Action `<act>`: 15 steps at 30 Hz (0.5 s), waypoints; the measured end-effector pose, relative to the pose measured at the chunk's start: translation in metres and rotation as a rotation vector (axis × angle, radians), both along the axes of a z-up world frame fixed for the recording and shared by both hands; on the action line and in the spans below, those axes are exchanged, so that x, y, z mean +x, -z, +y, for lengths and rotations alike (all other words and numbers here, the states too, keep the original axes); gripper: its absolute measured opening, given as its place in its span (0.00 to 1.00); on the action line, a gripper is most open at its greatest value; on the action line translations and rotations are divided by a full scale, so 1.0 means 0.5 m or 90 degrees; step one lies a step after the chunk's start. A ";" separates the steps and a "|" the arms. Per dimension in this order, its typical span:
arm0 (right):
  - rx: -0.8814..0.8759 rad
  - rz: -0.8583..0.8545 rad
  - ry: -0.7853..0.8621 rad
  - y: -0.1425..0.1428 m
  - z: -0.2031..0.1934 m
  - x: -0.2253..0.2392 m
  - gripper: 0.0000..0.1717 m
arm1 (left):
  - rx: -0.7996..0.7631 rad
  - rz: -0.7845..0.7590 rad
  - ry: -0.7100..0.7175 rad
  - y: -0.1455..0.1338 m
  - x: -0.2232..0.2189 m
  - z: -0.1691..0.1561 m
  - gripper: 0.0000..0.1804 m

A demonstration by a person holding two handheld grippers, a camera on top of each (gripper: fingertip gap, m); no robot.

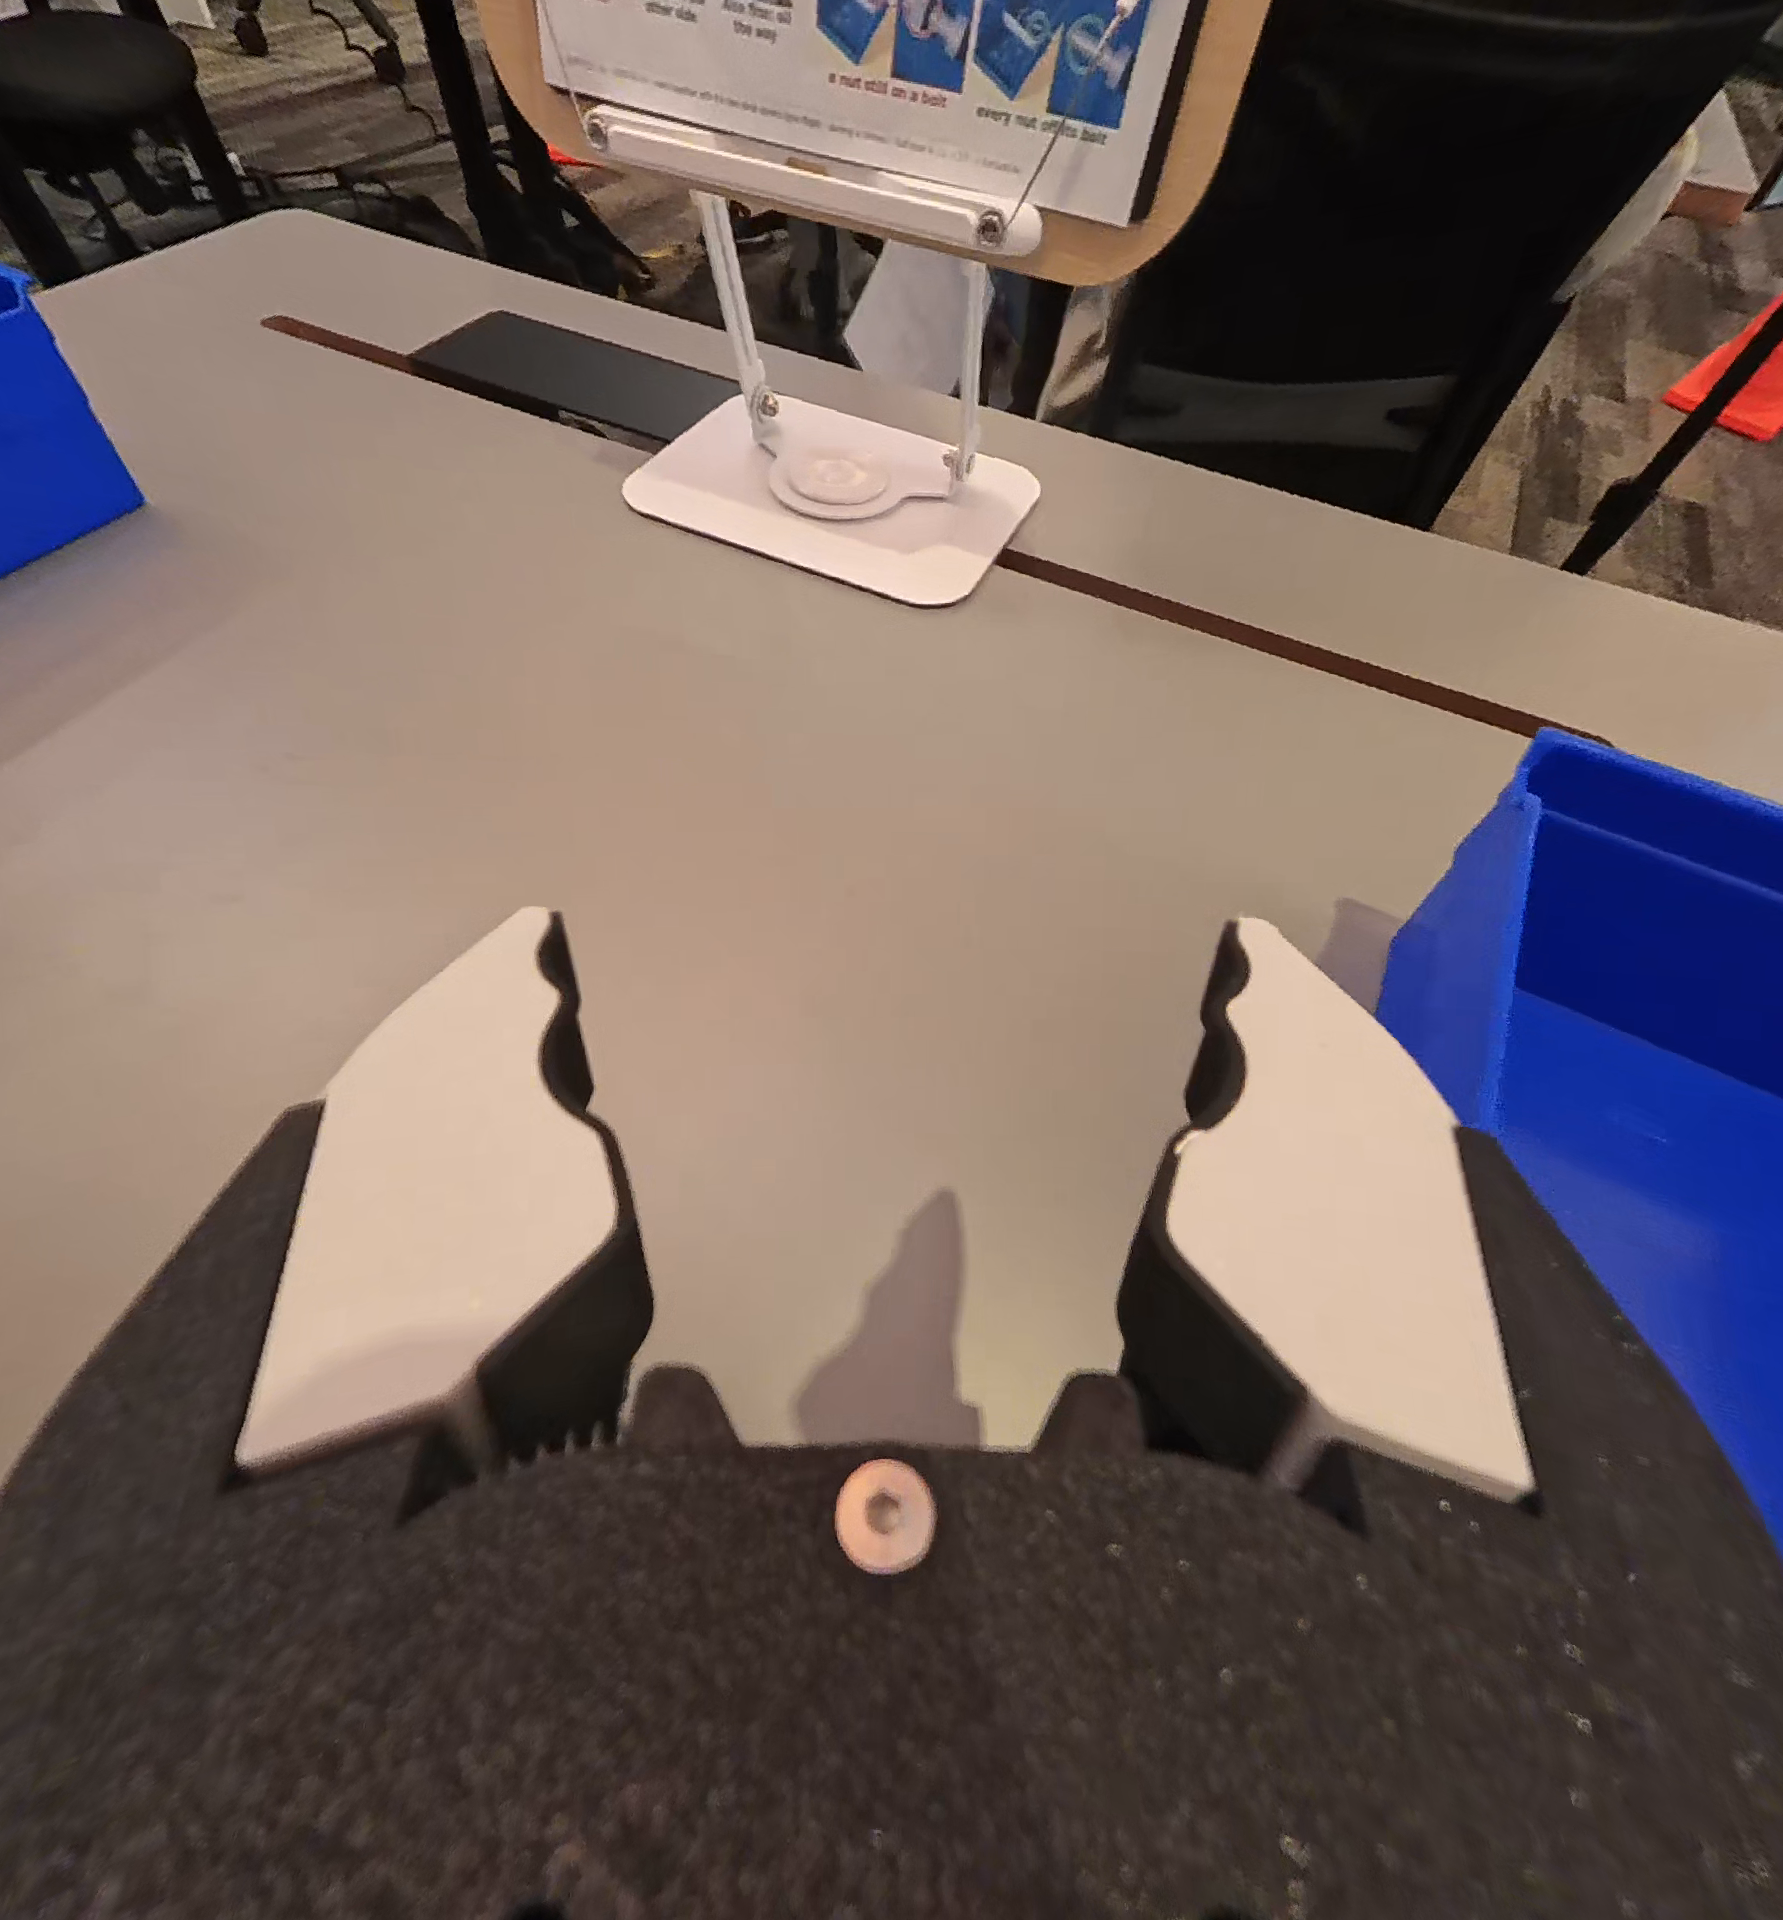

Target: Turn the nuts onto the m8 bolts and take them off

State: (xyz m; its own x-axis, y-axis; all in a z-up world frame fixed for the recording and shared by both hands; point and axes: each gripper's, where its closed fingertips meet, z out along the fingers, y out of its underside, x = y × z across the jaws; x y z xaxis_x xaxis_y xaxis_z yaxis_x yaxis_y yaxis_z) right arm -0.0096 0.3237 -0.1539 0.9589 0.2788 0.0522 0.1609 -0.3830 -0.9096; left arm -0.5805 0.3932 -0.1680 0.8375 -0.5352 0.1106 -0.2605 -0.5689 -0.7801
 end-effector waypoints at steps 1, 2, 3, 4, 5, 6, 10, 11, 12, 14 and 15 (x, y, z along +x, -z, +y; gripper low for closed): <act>0.003 0.001 0.004 -0.002 -0.001 0.004 0.66 | 0.001 0.001 0.000 -0.002 0.000 0.001 0.37; 0.007 0.004 0.006 -0.006 -0.002 0.006 0.66 | 0.004 0.000 -0.002 -0.006 0.000 0.002 0.37; 0.006 0.003 0.010 -0.007 -0.003 0.011 0.66 | 0.008 -0.004 -0.005 -0.009 -0.001 0.003 0.36; 0.002 0.000 0.013 -0.006 -0.003 0.015 0.66 | 0.011 -0.010 -0.006 -0.012 -0.002 0.003 0.36; 0.000 -0.003 0.014 -0.006 -0.002 0.020 0.66 | 0.013 -0.016 -0.006 -0.013 -0.002 0.003 0.36; -0.001 -0.005 0.017 -0.004 -0.002 0.026 0.66 | 0.016 -0.021 -0.008 -0.014 -0.002 0.004 0.36; -0.011 0.007 0.024 0.004 -0.004 0.037 0.66 | 0.007 -0.037 -0.019 0.001 -0.004 0.004 0.36; -0.013 0.008 0.023 0.006 -0.006 0.037 0.66 | 0.002 -0.034 -0.020 0.006 -0.005 0.003 0.36; -0.014 0.005 0.021 0.007 -0.008 0.037 0.67 | 0.003 -0.030 -0.024 0.009 -0.008 0.002 0.36; -0.014 0.001 0.020 0.008 -0.012 0.036 0.67 | 0.008 -0.033 -0.033 0.009 -0.013 0.001 0.36; -0.011 0.005 0.018 0.007 -0.014 0.034 0.67 | 0.009 -0.038 -0.037 0.007 -0.016 0.001 0.36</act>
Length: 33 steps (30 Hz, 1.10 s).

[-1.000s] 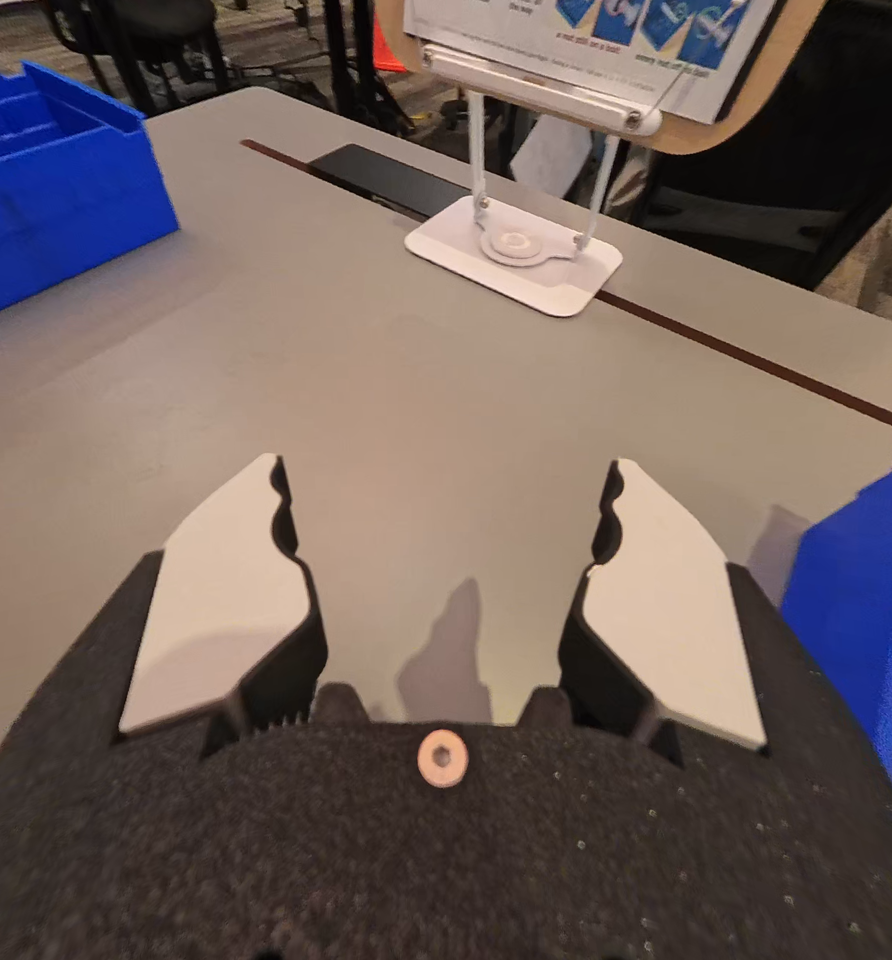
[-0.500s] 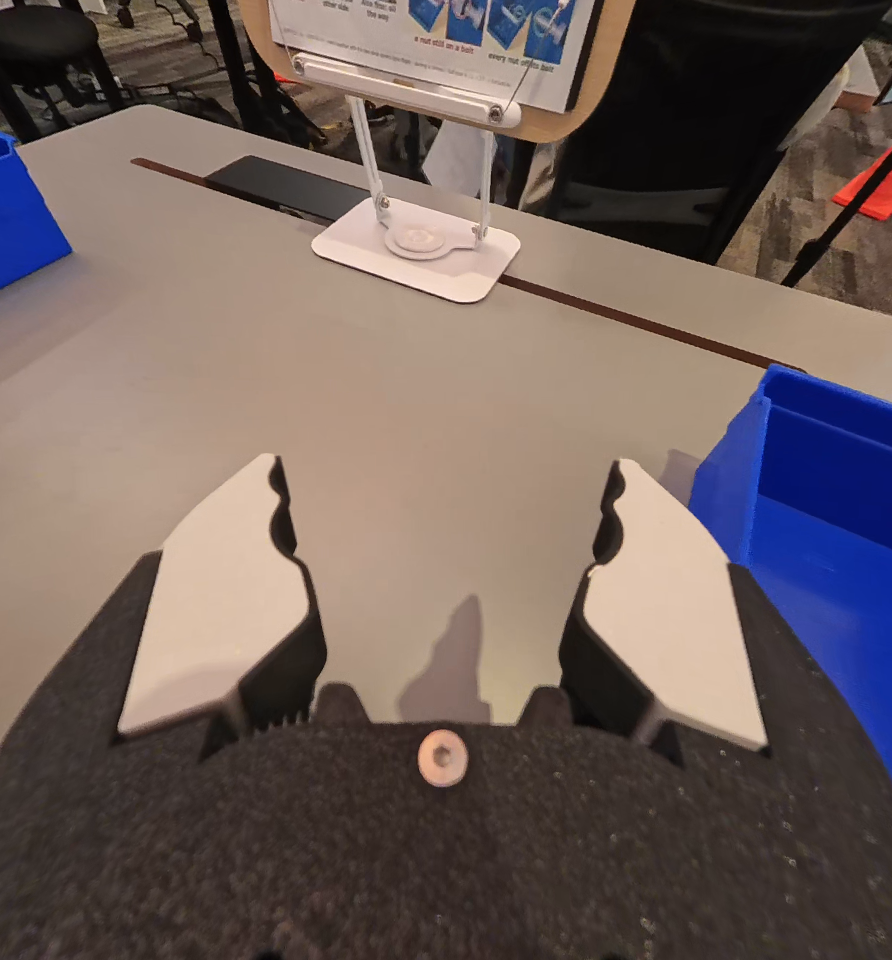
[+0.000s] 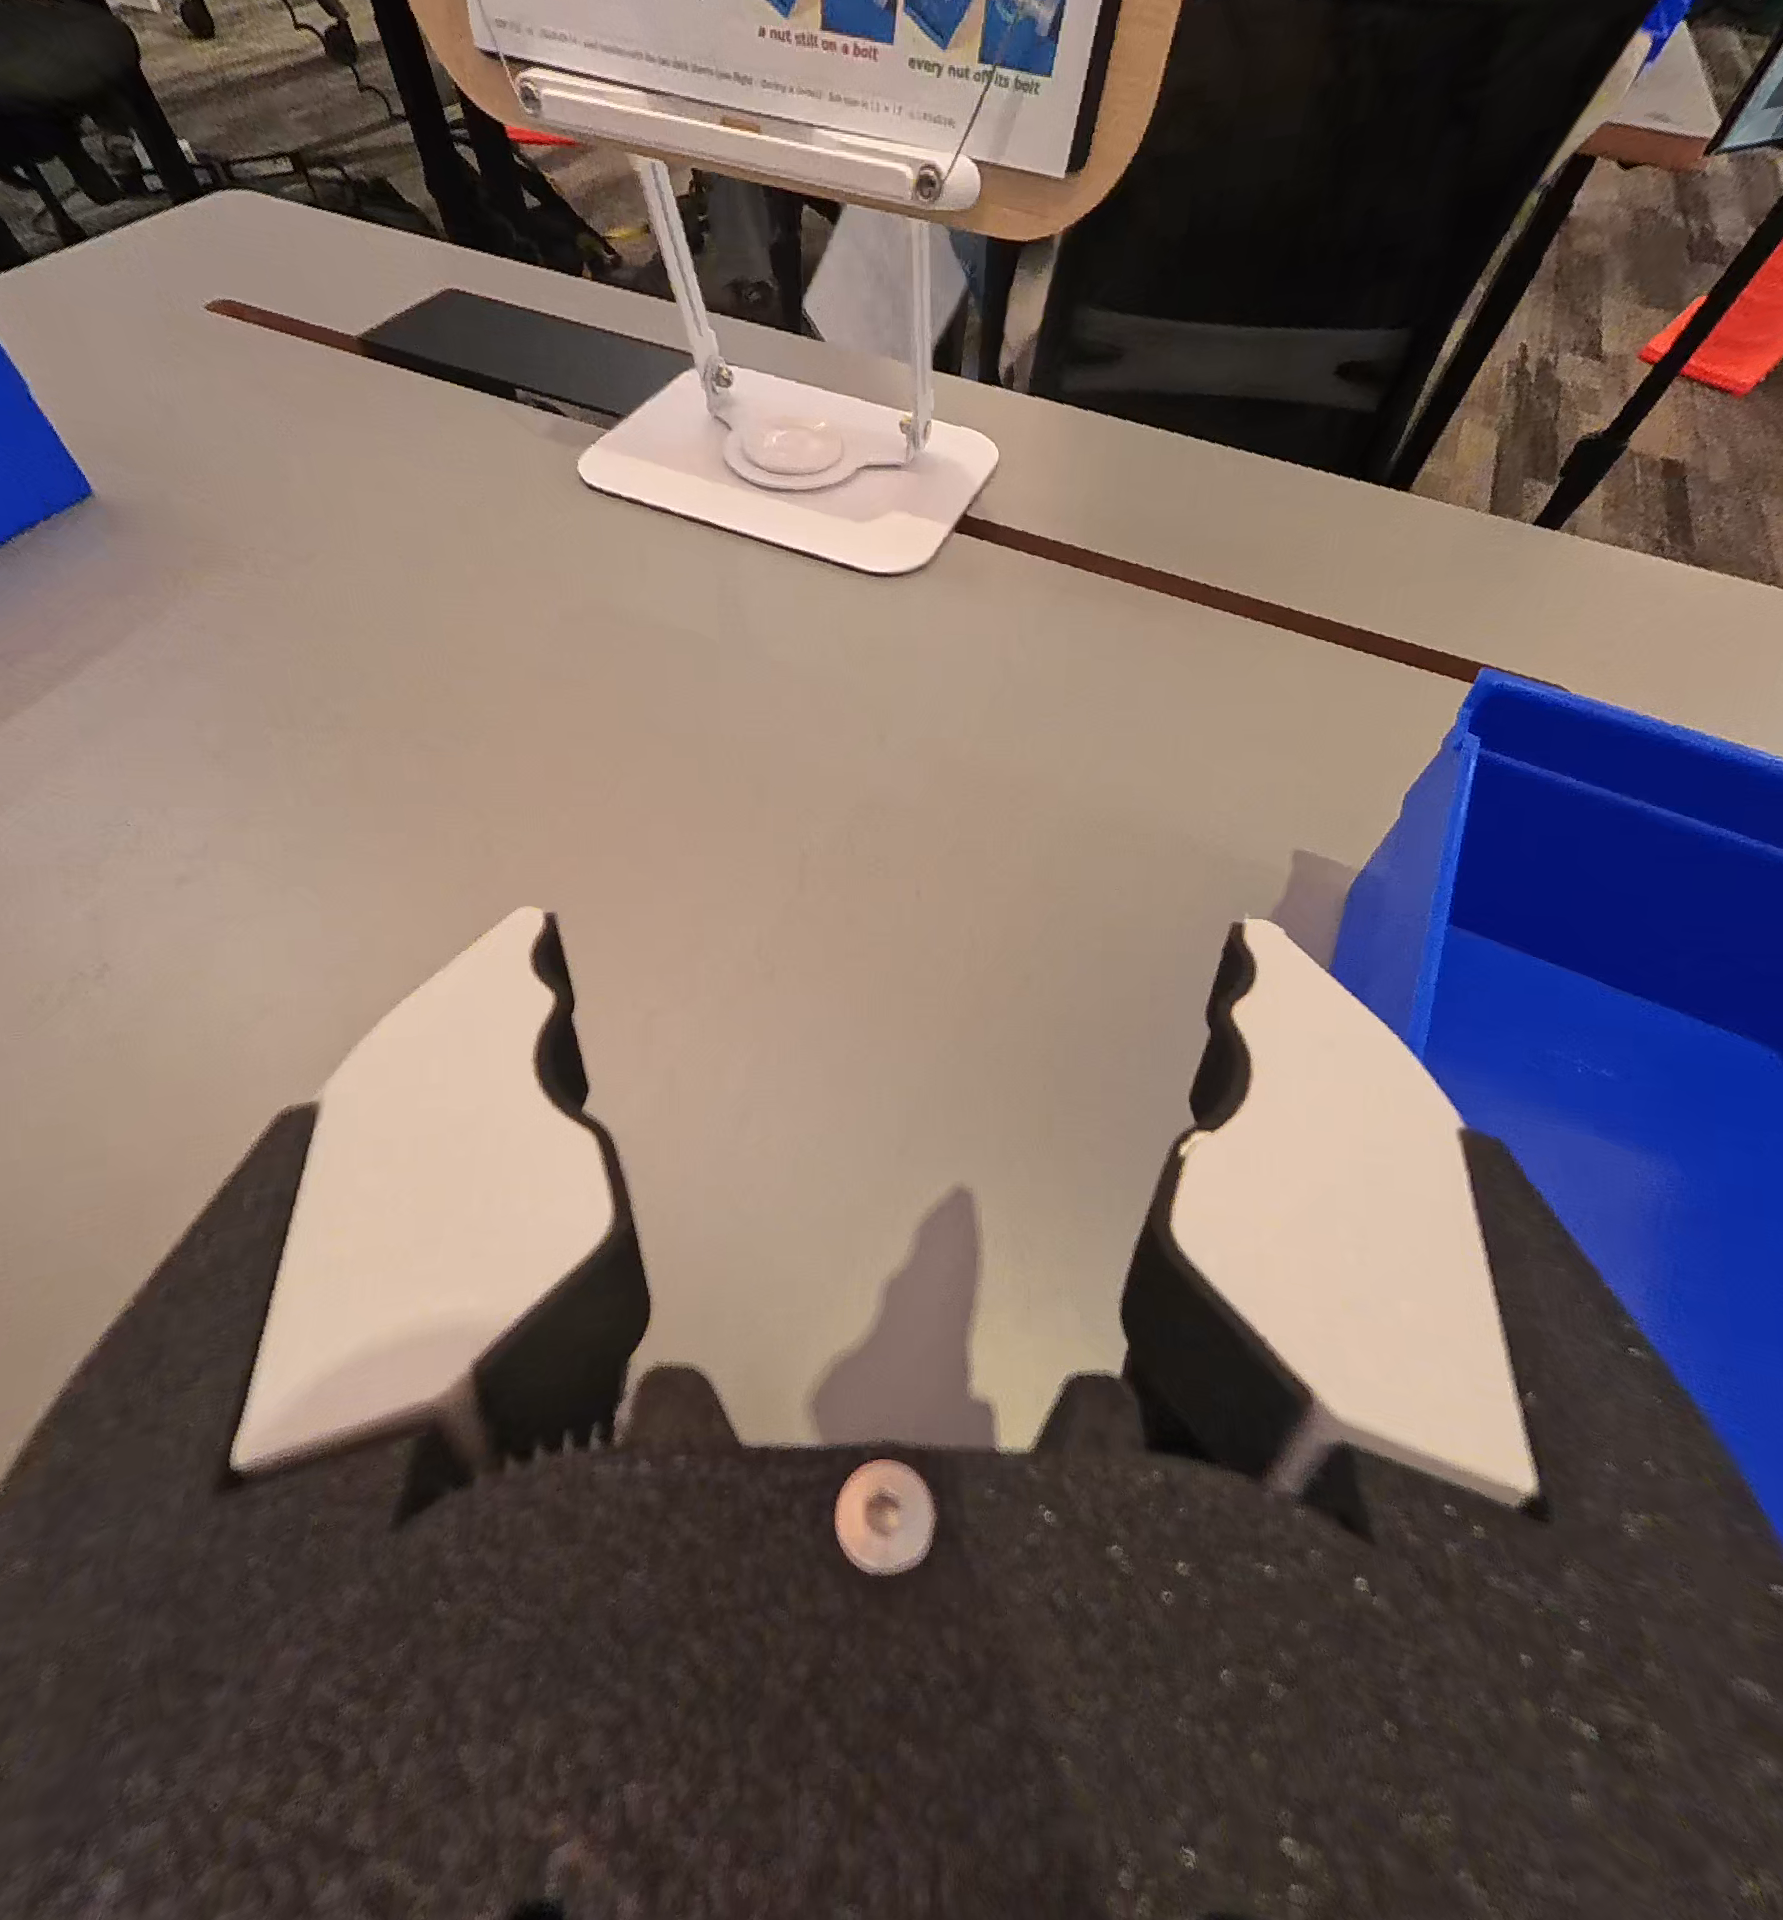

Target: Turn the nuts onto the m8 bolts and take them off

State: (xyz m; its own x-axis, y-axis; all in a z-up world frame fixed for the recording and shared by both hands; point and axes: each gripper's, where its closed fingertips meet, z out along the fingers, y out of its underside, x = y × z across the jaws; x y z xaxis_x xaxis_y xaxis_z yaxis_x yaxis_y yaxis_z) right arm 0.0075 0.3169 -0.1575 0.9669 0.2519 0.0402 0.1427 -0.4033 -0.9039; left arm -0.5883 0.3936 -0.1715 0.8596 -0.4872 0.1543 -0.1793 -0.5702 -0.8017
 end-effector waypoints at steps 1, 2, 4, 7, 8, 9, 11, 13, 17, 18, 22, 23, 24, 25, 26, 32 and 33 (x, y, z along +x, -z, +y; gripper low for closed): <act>0.001 0.007 -0.004 -0.001 -0.001 -0.003 0.67 | 0.000 -0.003 -0.005 -0.002 -0.004 -0.001 0.36; 0.000 0.013 -0.009 -0.001 -0.002 -0.007 0.67 | -0.003 -0.002 -0.009 -0.003 -0.008 -0.002 0.36; -0.006 0.012 -0.015 0.000 -0.003 -0.010 0.67 | -0.011 0.008 -0.015 -0.003 -0.018 -0.005 0.36; -0.012 0.001 -0.022 0.003 -0.001 -0.016 0.67 | -0.025 0.023 -0.021 0.004 -0.030 -0.007 0.36; -0.011 0.000 -0.023 0.004 0.000 -0.019 0.67 | -0.034 0.025 -0.021 0.009 -0.031 -0.008 0.36; -0.007 0.001 -0.023 0.003 0.000 -0.020 0.67 | -0.042 0.026 -0.021 0.016 -0.031 -0.009 0.36; 0.002 0.006 -0.029 -0.002 -0.001 -0.025 0.66 | -0.065 0.040 -0.019 0.034 -0.033 -0.012 0.36; 0.004 0.008 -0.029 -0.004 -0.002 -0.025 0.66 | -0.091 0.058 -0.019 0.056 -0.035 -0.014 0.36; -0.004 0.003 -0.031 -0.003 -0.004 -0.022 0.66 | -0.110 0.073 -0.022 0.076 -0.038 -0.013 0.36; -0.004 0.002 -0.033 -0.003 -0.004 -0.022 0.66 | -0.111 0.072 -0.022 0.078 -0.037 -0.012 0.36; 0.004 -0.002 -0.028 -0.008 -0.006 -0.018 0.66 | -0.105 0.069 -0.022 0.078 -0.033 -0.008 0.36; 0.006 0.002 -0.025 -0.008 -0.006 -0.016 0.66 | -0.104 0.064 -0.021 0.076 -0.031 -0.008 0.36; 0.007 0.008 -0.023 -0.007 -0.006 -0.014 0.66 | -0.102 0.061 -0.019 0.073 -0.029 -0.008 0.36; 0.005 0.012 -0.022 -0.003 -0.006 -0.013 0.66 | -0.098 0.062 -0.017 0.070 -0.028 -0.009 0.36; -0.003 0.014 -0.021 0.003 -0.006 -0.012 0.66 | -0.093 0.065 -0.017 0.067 -0.028 -0.009 0.36; -0.017 0.013 -0.021 0.029 -0.014 -0.015 0.66 | -0.091 0.066 -0.011 0.059 -0.022 -0.007 0.37; -0.016 0.018 -0.020 0.032 -0.015 -0.014 0.66 | -0.087 0.069 -0.011 0.055 -0.020 -0.006 0.37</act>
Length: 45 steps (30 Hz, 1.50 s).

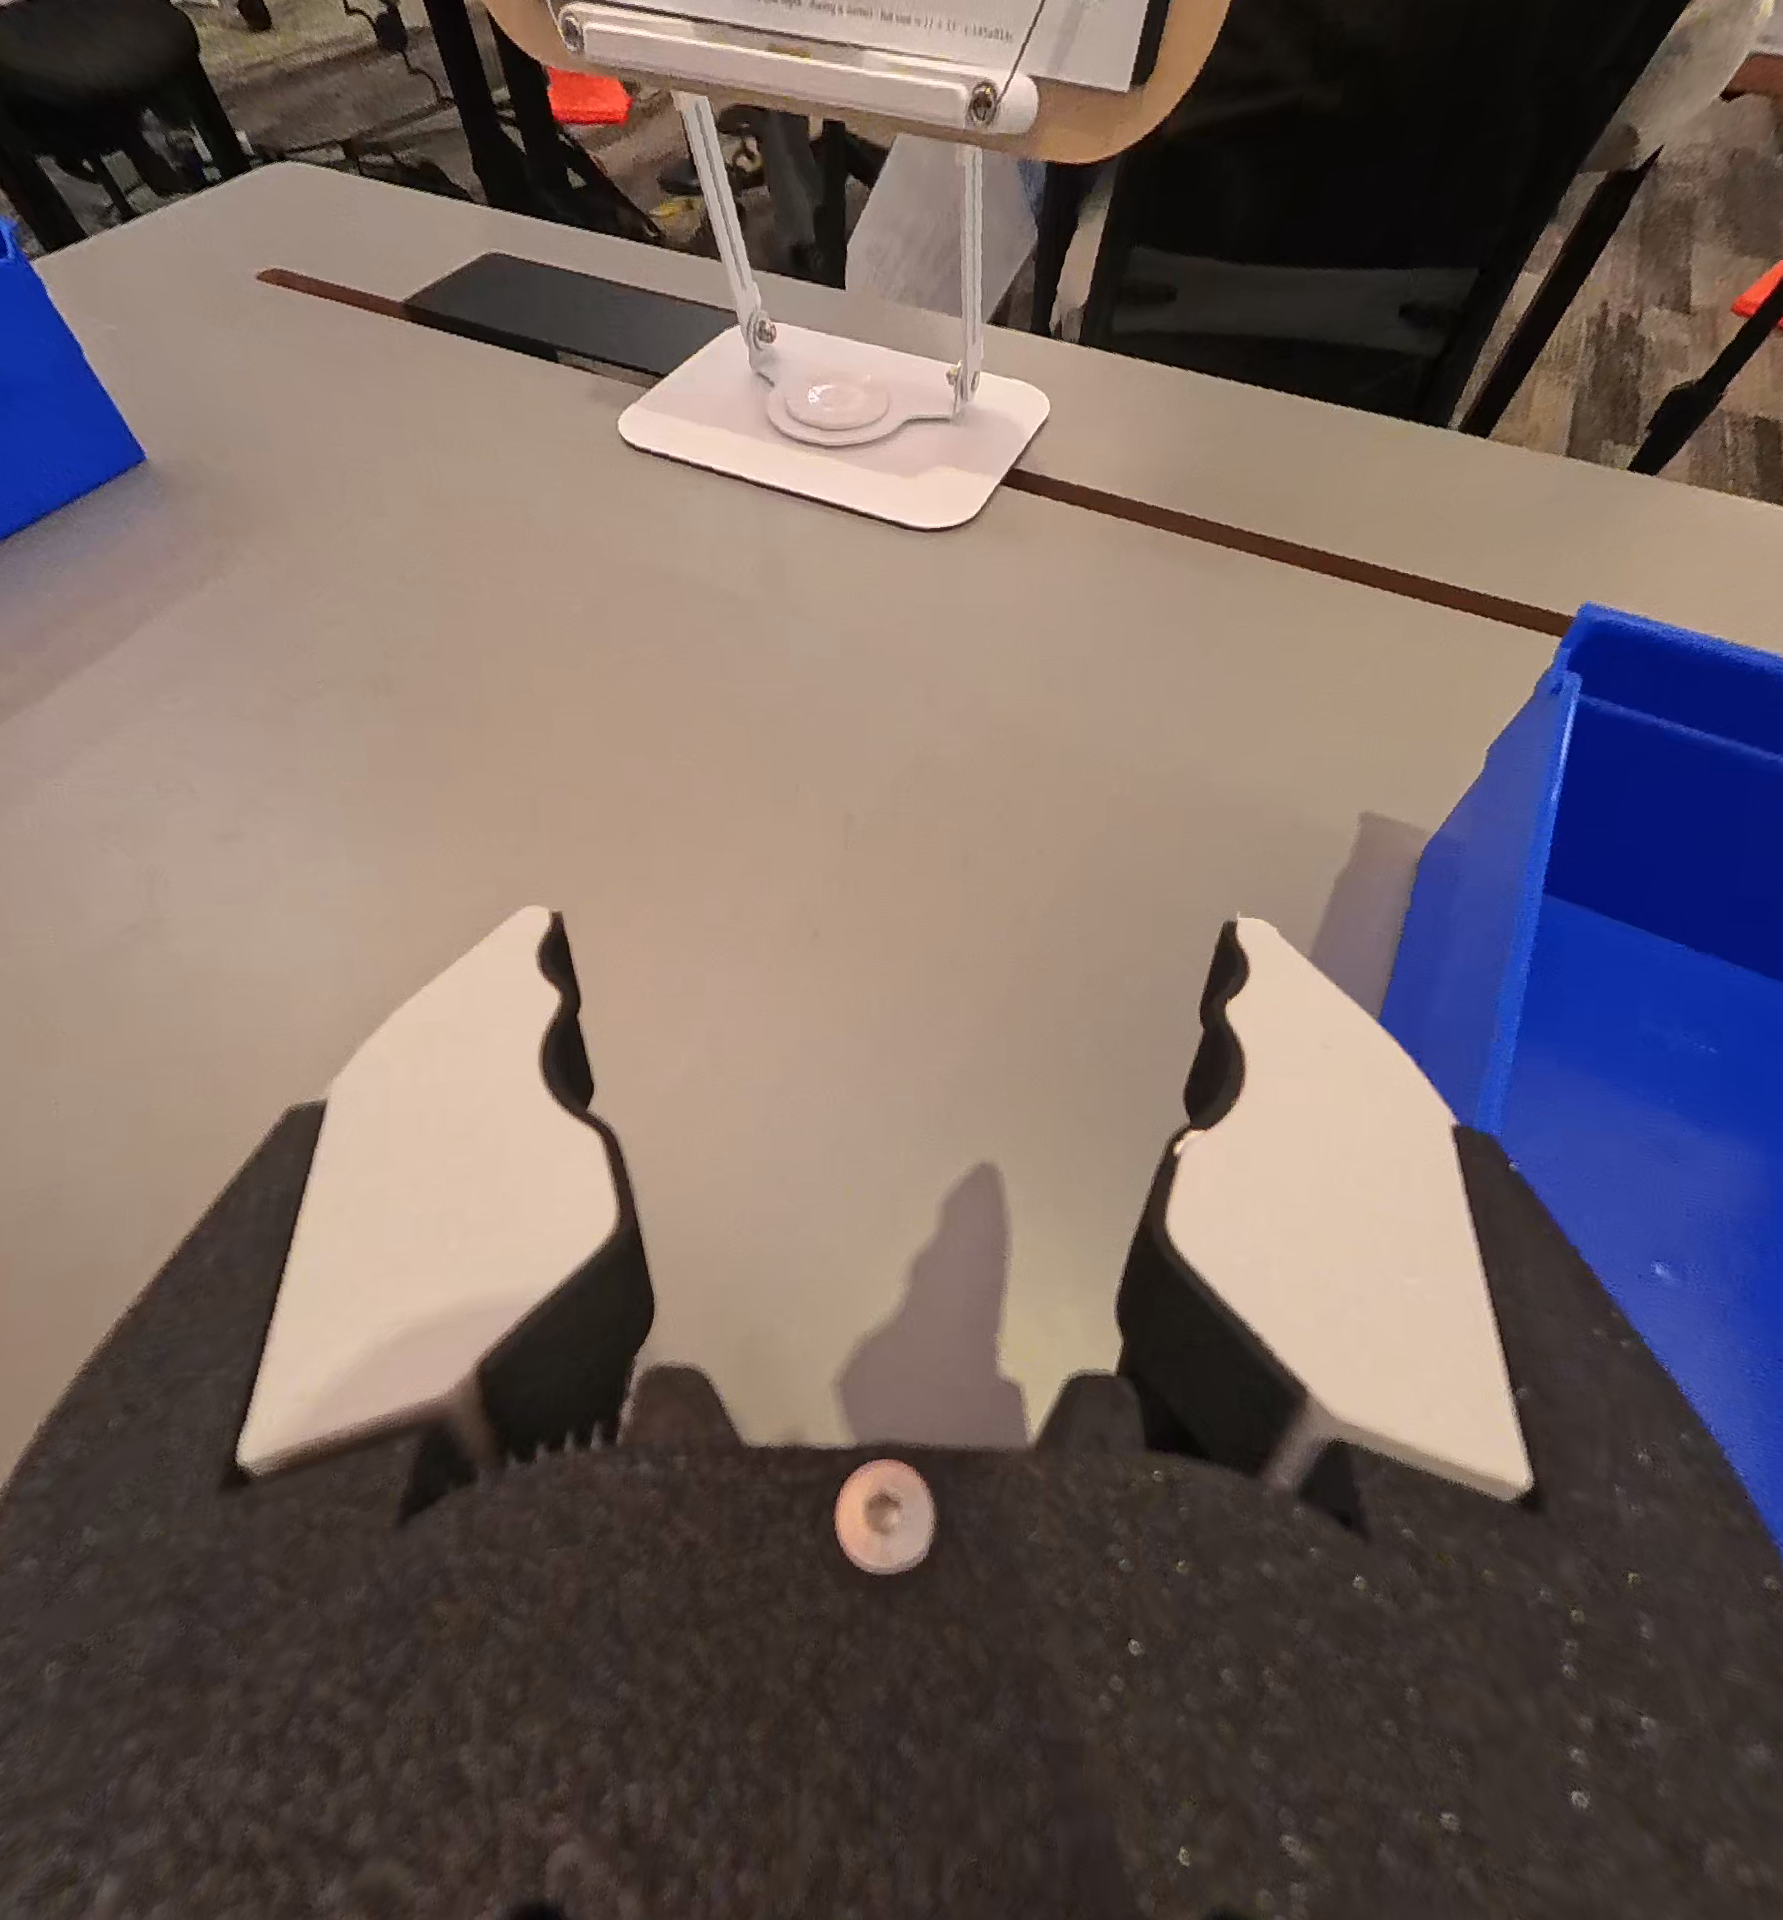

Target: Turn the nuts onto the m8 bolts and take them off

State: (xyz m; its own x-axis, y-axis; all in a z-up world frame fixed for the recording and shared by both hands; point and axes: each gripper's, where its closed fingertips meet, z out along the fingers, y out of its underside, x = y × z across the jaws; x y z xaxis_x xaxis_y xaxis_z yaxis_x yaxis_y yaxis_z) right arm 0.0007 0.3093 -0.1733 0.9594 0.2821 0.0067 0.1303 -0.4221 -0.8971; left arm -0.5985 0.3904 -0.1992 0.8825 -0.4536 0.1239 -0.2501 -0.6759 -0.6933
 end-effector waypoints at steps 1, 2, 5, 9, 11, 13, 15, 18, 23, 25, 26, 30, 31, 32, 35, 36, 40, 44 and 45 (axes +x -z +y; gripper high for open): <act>-0.002 0.005 0.002 0.003 -0.001 0.002 0.66 | 0.004 0.001 0.000 -0.004 0.001 0.000 0.37; -0.006 0.009 0.003 0.006 -0.002 0.003 0.66 | 0.008 0.001 0.001 -0.009 0.002 -0.001 0.37; -0.020 0.009 0.001 0.017 -0.003 0.004 0.66 | 0.009 0.002 -0.003 -0.016 -0.003 -0.005 0.36; -0.023 0.012 0.004 0.023 -0.004 0.006 0.66 | 0.009 0.000 -0.007 -0.019 -0.007 -0.010 0.36; -0.026 0.016 0.003 0.028 -0.006 0.006 0.66 | 0.009 0.003 -0.007 -0.019 -0.007 -0.012 0.36; -0.030 0.013 0.005 0.034 -0.006 0.010 0.66 | 0.007 0.004 -0.007 -0.018 -0.006 -0.011 0.36; -0.036 0.018 0.002 0.038 -0.007 0.010 0.66 | 0.003 0.000 -0.009 -0.015 -0.006 -0.009 0.36; -0.036 0.019 -0.004 0.039 -0.009 0.009 0.65 | -0.006 -0.002 -0.013 -0.013 -0.007 -0.003 0.36; -0.028 0.023 -0.010 0.034 -0.006 0.006 0.65 | -0.019 0.019 -0.011 -0.019 -0.016 0.012 0.36; -0.031 0.022 -0.016 0.034 -0.003 0.002 0.65 | -0.031 0.029 -0.008 -0.016 -0.019 0.015 0.36; -0.031 0.020 -0.017 0.034 -0.001 0.001 0.65 | -0.037 0.034 -0.008 -0.013 -0.021 0.016 0.36; -0.030 0.020 -0.019 0.033 0.000 -0.004 0.65 | -0.055 0.039 -0.007 0.002 -0.023 0.015 0.36; -0.030 0.020 -0.018 0.033 0.000 -0.003 0.65 | -0.060 0.041 -0.008 0.008 -0.024 0.014 0.36; -0.031 0.020 -0.017 0.034 0.001 -0.003 0.65 | -0.063 0.044 -0.007 0.013 -0.024 0.014 0.36; -0.038 0.018 -0.017 0.037 0.001 -0.002 0.65 | -0.061 0.039 -0.008 0.019 -0.024 0.016 0.36; -0.038 0.017 -0.017 0.037 0.001 -0.002 0.65 | -0.059 0.036 -0.008 0.017 -0.024 0.016 0.36; -0.036 0.013 -0.017 0.032 0.000 -0.002 0.65 | -0.038 0.042 -0.012 -0.016 -0.034 0.031 0.36; -0.036 0.010 -0.019 0.031 0.000 -0.005 0.65 | -0.028 0.063 -0.007 -0.057 -0.039 0.076 0.34; -0.037 0.010 -0.019 0.031 0.000 -0.006 0.65 | -0.035 0.071 -0.003 -0.060 -0.038 0.091 0.34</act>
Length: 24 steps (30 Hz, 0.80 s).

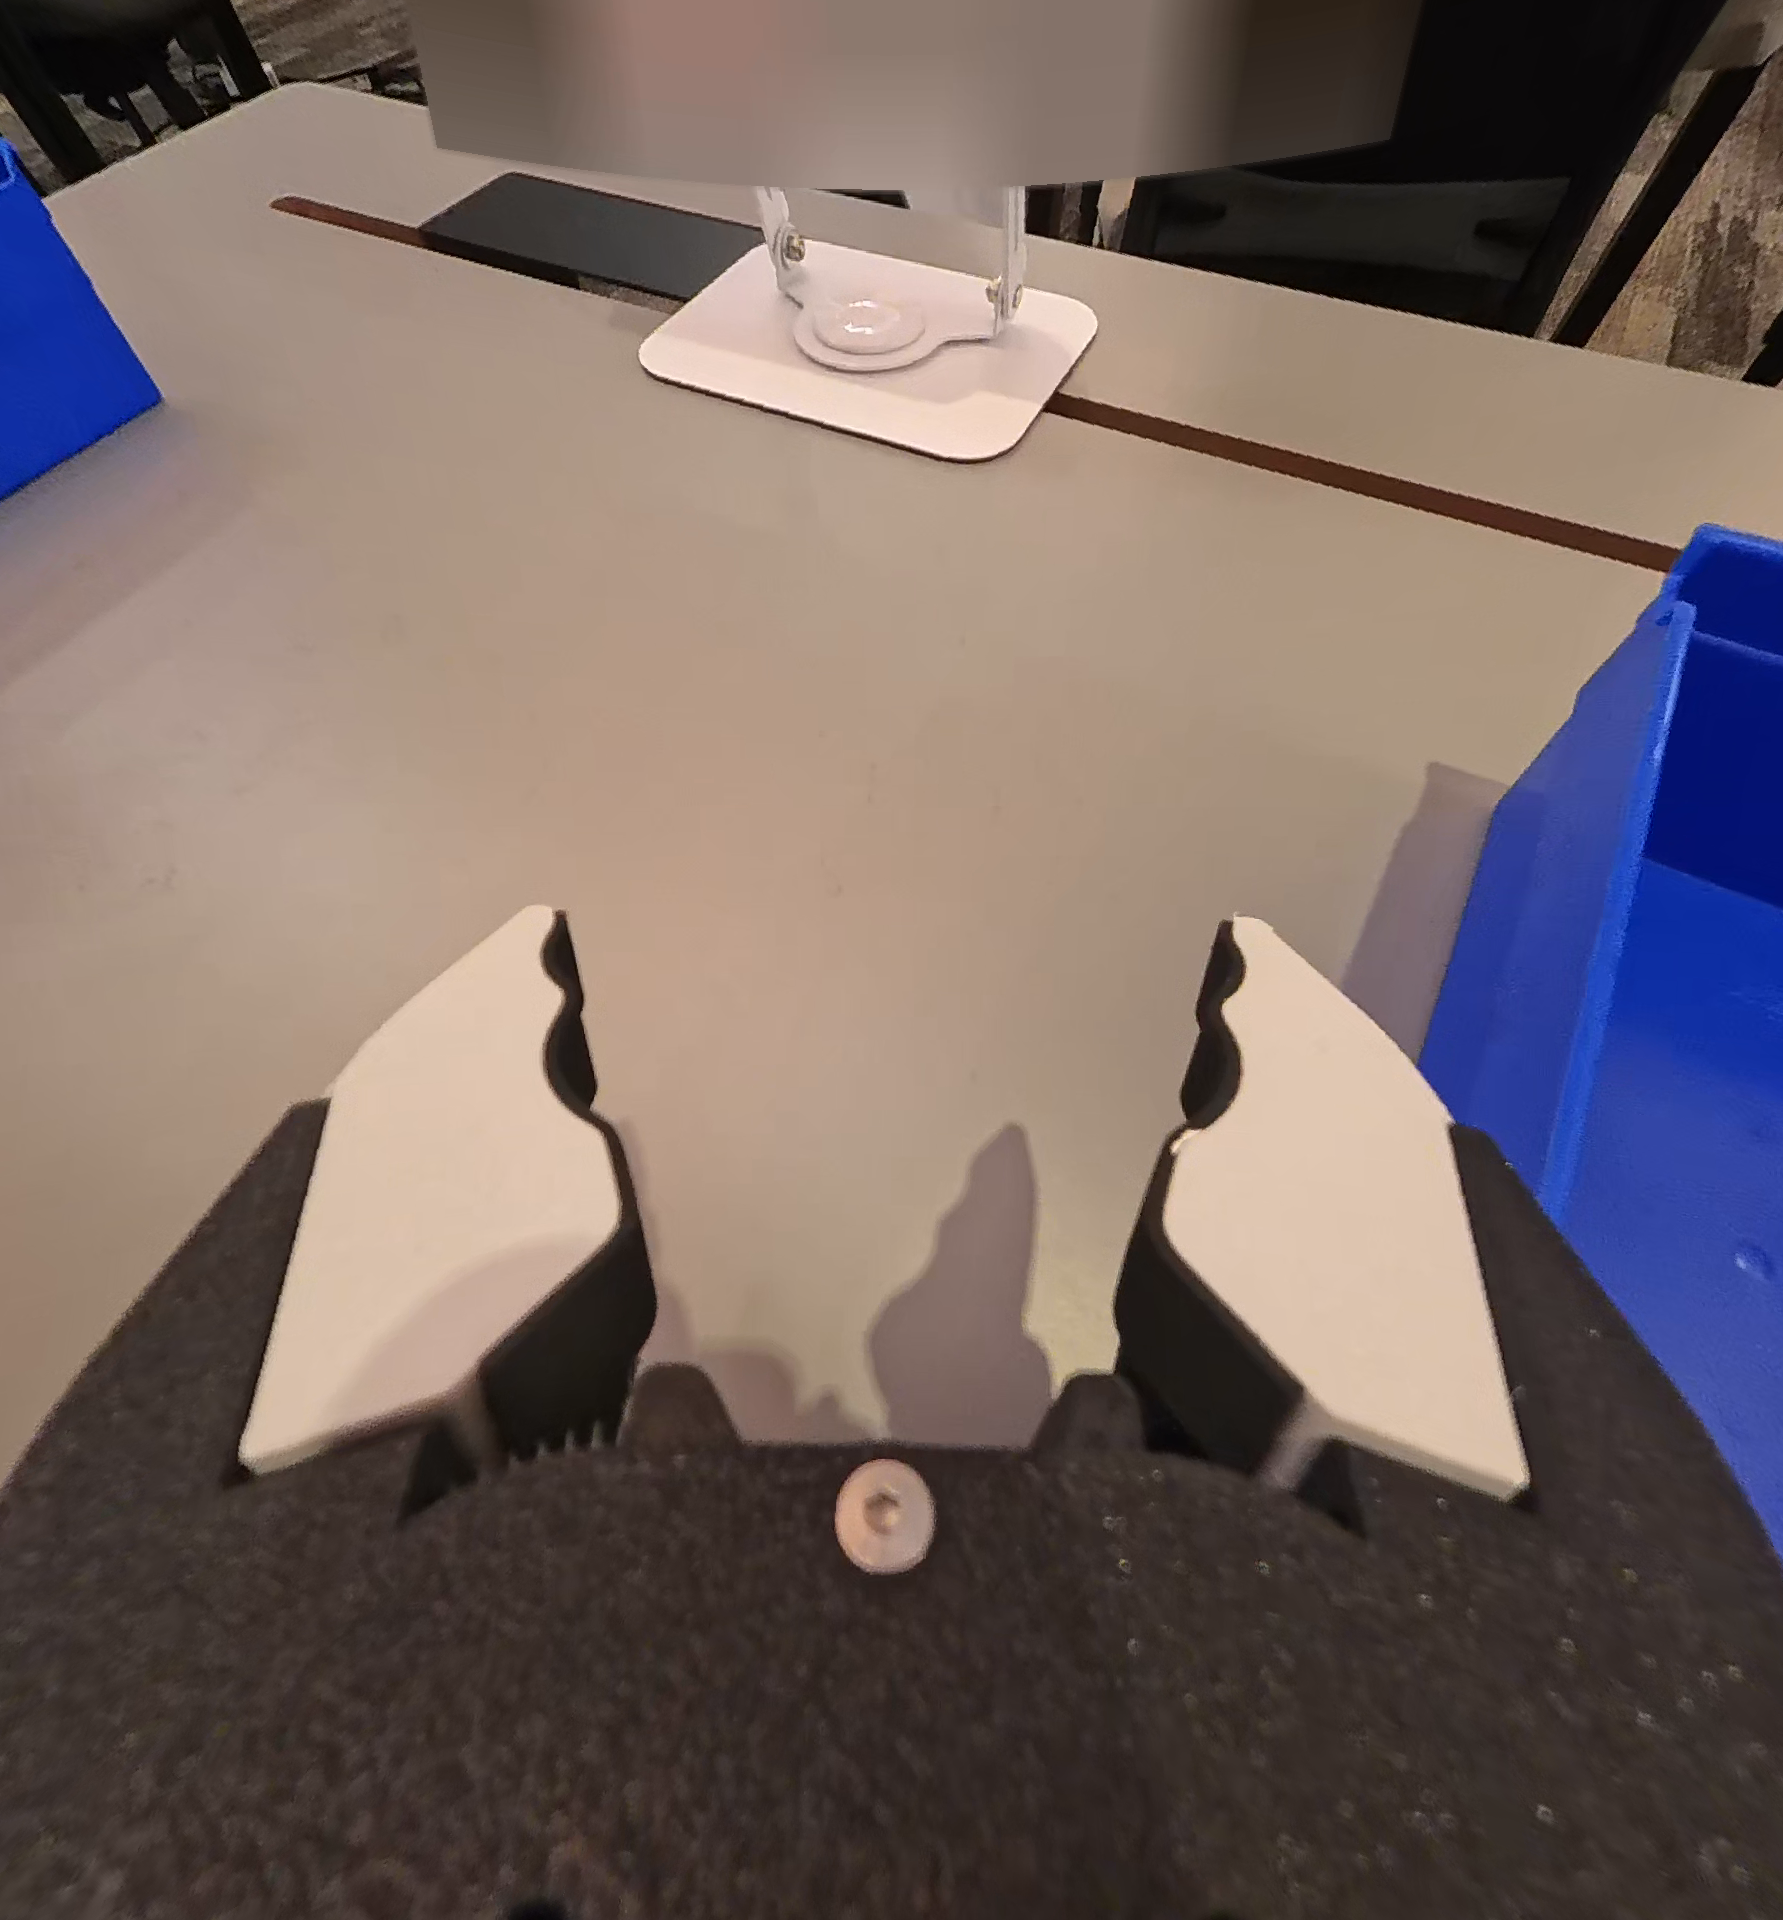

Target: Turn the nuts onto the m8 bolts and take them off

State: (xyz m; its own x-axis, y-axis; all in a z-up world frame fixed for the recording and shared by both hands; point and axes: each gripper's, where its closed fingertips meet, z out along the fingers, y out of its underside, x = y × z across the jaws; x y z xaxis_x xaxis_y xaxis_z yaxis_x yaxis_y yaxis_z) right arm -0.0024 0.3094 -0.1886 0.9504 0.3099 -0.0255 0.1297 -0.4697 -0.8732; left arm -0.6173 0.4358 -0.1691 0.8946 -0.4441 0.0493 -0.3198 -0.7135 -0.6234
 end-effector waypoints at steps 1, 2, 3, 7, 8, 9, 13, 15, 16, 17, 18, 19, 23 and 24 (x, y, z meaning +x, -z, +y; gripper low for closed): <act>0.001 0.001 0.001 0.000 0.000 -0.001 0.65 | -0.013 0.011 0.004 0.002 0.002 0.015 0.34; 0.001 0.002 0.001 0.000 0.000 -0.001 0.65 | -0.031 0.025 0.007 0.008 0.003 0.030 0.34; 0.000 0.002 0.000 0.001 -0.001 -0.002 0.65 | -0.050 0.043 0.007 0.017 0.001 0.045 0.34; -0.004 -0.005 0.007 0.002 -0.005 0.003 0.65 | -0.108 0.105 -0.006 0.052 -0.010 0.102 0.31; -0.004 -0.006 0.010 0.001 -0.005 0.005 0.65 | -0.118 0.108 -0.009 0.061 -0.009 0.115 0.30; -0.005 -0.008 0.012 0.000 -0.006 0.008 0.65 | -0.127 0.109 -0.013 0.069 -0.008 0.128 0.29; -0.003 -0.014 0.021 -0.005 -0.007 0.017 0.65 | -0.167 0.135 -0.030 0.112 -0.010 0.161 0.21; -0.005 -0.016 0.024 -0.005 -0.006 0.021 0.65 | -0.189 0.156 -0.039 0.138 -0.016 0.171 0.19; -0.007 -0.016 0.024 -0.004 -0.005 0.022 0.65 | -0.202 0.165 -0.043 0.151 -0.020 0.174 0.18; -0.008 -0.017 0.025 -0.004 -0.004 0.023 0.65 | -0.214 0.174 -0.047 0.162 -0.024 0.176 0.16; -0.008 -0.019 0.025 -0.004 -0.004 0.024 0.65 | -0.222 0.183 -0.051 0.173 -0.029 0.177 0.15; -0.008 -0.021 0.025 -0.004 -0.004 0.025 0.65 | -0.229 0.187 -0.054 0.181 -0.031 0.178 0.15; -0.006 -0.023 0.025 -0.007 -0.003 0.029 0.65 | -0.249 0.181 -0.061 0.205 -0.029 0.178 0.13; -0.006 -0.023 0.026 -0.007 -0.002 0.029 0.65 | -0.254 0.182 -0.062 0.209 -0.029 0.177 0.13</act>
State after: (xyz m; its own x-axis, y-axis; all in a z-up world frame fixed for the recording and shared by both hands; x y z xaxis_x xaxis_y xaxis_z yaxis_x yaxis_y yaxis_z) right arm 0.0124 0.3083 -0.1849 0.9624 0.2714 0.0056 0.1413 -0.4835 -0.8639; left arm -0.6315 0.5245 -0.2739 0.9336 -0.3540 -0.0548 -0.3578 -0.9136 -0.1932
